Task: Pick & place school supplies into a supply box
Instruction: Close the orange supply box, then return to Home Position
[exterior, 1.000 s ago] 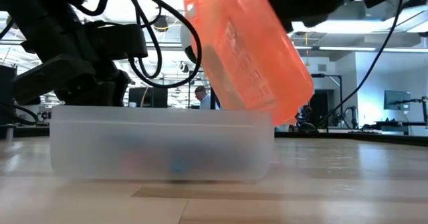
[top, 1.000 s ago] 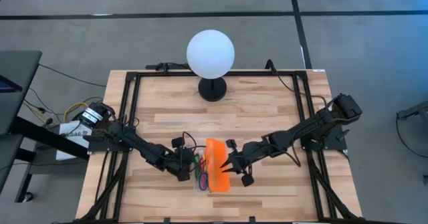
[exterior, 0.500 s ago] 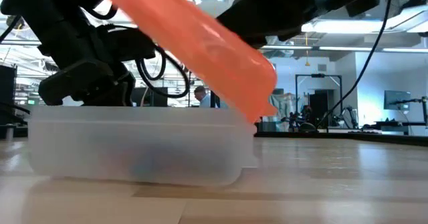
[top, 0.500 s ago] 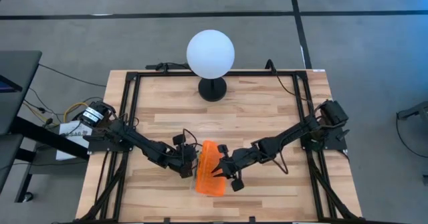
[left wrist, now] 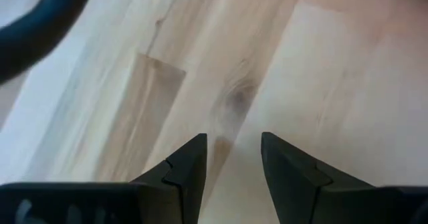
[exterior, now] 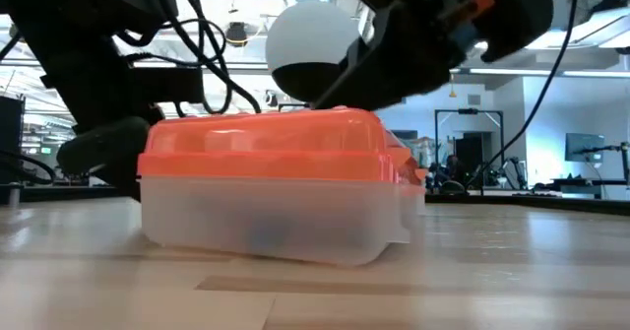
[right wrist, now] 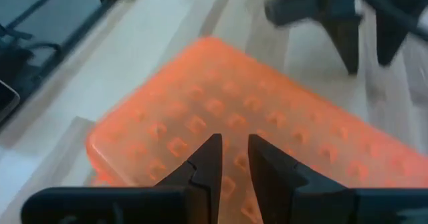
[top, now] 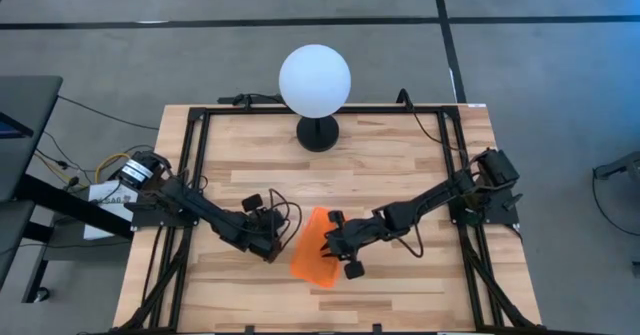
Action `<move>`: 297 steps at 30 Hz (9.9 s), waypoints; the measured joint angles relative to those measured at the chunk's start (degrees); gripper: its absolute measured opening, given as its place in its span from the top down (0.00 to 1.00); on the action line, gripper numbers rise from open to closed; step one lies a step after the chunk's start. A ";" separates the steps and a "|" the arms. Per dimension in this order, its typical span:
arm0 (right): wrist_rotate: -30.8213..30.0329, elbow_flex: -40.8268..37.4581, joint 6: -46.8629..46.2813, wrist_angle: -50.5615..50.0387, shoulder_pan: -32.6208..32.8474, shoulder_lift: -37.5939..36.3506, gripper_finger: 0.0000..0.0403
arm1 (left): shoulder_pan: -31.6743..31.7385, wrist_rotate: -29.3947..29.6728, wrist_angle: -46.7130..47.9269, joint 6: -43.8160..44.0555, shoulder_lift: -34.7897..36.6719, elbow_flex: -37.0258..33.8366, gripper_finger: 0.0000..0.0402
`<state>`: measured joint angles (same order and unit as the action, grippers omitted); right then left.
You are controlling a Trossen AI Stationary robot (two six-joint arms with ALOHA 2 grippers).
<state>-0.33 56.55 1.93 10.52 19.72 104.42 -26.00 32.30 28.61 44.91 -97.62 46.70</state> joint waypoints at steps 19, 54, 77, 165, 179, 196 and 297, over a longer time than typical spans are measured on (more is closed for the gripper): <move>0.38 0.00 2.18 -5.87 5.66 -2.99 0.84 | -3.65 -1.01 -11.17 -8.05 2.14 -0.04 0.66; -18.39 -0.22 -15.50 -21.24 4.53 -1.73 0.84 | -3.49 -2.56 -21.89 -19.11 1.88 -0.06 0.66; -21.69 -0.26 -15.97 -26.06 2.81 -1.64 0.84 | 3.36 -5.82 -26.60 -23.15 -3.79 -0.04 0.66; -4.16 0.37 -7.55 -1.89 -5.68 4.37 0.84 | 3.37 -2.80 -16.77 -16.02 -3.58 0.00 0.66; -8.83 -0.31 -4.46 -6.53 -3.01 -3.21 0.84 | 3.02 -2.58 -18.77 -18.68 -3.46 -0.13 0.66; -18.48 -0.07 -8.26 -17.49 -2.08 -4.55 0.84 | 3.02 5.57 -28.38 -25.45 -3.45 -0.17 0.66; -40.90 -17.83 7.98 -32.49 14.74 -63.40 0.84 | 6.69 2.25 -41.59 -60.53 21.26 -0.02 0.66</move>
<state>-41.23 38.73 9.92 -21.97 34.45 41.03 -19.31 34.54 -12.98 -15.62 -76.36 46.68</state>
